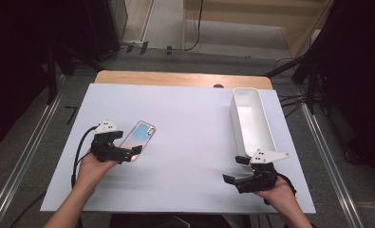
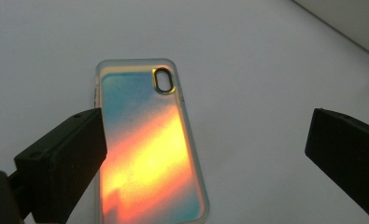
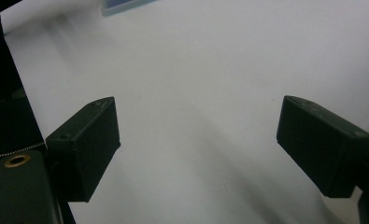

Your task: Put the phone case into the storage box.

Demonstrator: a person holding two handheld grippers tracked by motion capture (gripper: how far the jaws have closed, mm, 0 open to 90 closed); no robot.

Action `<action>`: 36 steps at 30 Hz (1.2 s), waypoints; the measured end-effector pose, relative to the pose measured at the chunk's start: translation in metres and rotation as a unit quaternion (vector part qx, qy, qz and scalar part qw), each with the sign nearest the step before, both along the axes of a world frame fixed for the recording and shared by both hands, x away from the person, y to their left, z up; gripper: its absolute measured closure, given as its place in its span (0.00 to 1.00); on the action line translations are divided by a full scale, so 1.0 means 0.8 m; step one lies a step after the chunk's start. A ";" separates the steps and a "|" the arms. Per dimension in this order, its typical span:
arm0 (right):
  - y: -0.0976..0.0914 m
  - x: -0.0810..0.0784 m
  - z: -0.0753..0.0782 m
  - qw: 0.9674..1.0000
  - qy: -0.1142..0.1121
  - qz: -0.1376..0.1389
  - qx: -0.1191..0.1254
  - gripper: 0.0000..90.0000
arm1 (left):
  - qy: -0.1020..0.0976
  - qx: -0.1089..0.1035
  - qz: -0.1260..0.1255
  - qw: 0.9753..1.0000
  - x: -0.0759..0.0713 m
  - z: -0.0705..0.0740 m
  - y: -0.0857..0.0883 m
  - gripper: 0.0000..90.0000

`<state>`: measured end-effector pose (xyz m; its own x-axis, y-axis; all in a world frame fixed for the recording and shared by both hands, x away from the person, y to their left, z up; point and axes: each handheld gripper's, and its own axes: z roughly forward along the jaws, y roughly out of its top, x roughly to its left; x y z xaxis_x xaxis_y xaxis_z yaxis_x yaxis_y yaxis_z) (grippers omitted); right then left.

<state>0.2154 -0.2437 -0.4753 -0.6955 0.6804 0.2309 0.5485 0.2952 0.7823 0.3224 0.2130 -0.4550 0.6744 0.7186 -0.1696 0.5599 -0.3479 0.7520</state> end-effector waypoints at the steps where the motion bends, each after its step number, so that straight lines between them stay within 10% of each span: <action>1: 0.000 0.000 0.000 1.000 0.000 0.000 0.000 0.13 | -0.003 -0.004 0.002 1.000 0.001 -0.001 -0.002 0.00; 36: 0.002 -0.001 0.000 1.000 0.002 0.007 -0.002 0.13 | -0.005 0.001 0.030 1.000 0.045 -0.015 -0.021 0.02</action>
<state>0.2147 -0.2423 -0.4750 -0.7037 0.6719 0.2310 0.5475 0.3056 0.7790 0.3582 0.1965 -0.4672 0.6323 0.7575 -0.1625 0.5721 -0.3152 0.7572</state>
